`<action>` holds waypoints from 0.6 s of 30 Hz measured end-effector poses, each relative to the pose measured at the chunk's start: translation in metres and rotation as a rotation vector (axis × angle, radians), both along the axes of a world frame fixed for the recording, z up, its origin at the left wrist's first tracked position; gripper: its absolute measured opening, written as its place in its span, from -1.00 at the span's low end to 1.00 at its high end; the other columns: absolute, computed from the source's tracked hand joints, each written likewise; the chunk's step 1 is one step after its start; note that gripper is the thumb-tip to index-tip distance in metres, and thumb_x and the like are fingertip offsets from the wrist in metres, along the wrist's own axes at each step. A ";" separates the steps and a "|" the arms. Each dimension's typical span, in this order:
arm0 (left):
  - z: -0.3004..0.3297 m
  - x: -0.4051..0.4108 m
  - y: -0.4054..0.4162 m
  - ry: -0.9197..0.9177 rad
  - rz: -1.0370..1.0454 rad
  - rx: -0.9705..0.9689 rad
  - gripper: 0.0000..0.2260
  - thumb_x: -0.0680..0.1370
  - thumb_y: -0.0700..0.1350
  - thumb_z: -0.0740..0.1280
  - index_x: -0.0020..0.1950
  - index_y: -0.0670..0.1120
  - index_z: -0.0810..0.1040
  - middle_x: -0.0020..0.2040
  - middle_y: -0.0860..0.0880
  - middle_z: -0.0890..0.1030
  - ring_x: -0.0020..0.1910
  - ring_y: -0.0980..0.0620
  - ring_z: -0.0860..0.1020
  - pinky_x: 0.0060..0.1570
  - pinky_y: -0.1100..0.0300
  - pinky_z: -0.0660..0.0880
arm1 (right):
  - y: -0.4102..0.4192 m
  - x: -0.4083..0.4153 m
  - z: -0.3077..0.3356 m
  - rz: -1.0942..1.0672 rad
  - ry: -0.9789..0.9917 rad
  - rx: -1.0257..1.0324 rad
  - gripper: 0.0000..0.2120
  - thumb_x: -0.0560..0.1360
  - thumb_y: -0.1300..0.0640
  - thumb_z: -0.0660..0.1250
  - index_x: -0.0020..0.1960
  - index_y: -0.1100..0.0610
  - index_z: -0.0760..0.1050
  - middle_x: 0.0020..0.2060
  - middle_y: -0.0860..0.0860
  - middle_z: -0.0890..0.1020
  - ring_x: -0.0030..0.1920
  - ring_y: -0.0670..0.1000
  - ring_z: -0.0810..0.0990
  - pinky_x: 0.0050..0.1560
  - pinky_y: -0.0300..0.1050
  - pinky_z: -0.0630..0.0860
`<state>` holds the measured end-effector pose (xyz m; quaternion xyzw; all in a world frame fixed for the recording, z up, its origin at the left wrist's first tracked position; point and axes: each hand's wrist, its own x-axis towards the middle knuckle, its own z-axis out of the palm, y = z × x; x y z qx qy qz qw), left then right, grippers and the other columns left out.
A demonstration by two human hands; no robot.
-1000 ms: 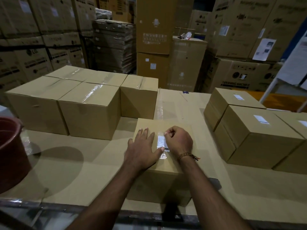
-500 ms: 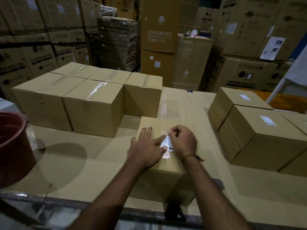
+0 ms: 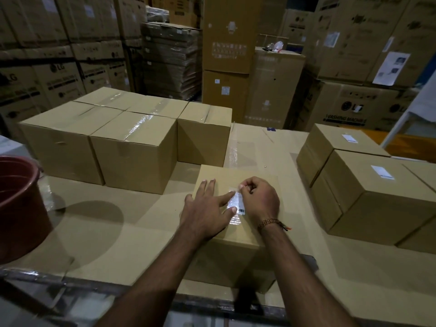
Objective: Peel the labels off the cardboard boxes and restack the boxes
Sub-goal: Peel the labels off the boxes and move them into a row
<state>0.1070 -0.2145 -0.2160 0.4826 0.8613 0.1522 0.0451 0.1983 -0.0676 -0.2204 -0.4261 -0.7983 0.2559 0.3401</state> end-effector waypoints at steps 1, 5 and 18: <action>0.000 0.000 0.000 -0.001 0.003 0.006 -0.45 0.63 0.41 0.03 0.63 0.40 0.13 0.74 -0.03 -0.05 0.71 -0.07 -0.11 0.54 -0.33 0.08 | 0.000 0.000 0.000 0.001 0.008 -0.003 -0.89 0.52 -0.02 0.45 -0.16 -0.05 0.60 -0.19 -0.17 0.66 -0.19 -0.07 0.61 -0.13 0.02 0.66; -0.001 -0.001 0.002 0.003 0.008 0.015 -0.44 0.62 0.43 0.03 0.62 0.42 0.15 0.74 -0.02 -0.04 0.71 -0.07 -0.09 0.53 -0.33 0.10 | 0.002 0.001 0.001 -0.004 0.038 -0.006 -0.89 0.54 -0.01 0.46 -0.14 -0.04 0.61 -0.18 -0.16 0.67 -0.17 -0.05 0.62 -0.11 0.02 0.66; 0.001 0.002 0.000 -0.047 0.066 0.089 -0.11 0.57 0.44 0.17 0.73 0.04 -0.10 0.74 0.04 0.01 0.70 -0.03 -0.01 0.55 -0.31 0.15 | -0.002 0.004 0.002 0.067 0.143 -0.065 -0.88 0.63 -0.09 0.39 -0.06 -0.12 0.53 -0.12 -0.22 0.64 -0.09 -0.10 0.64 -0.12 0.09 0.69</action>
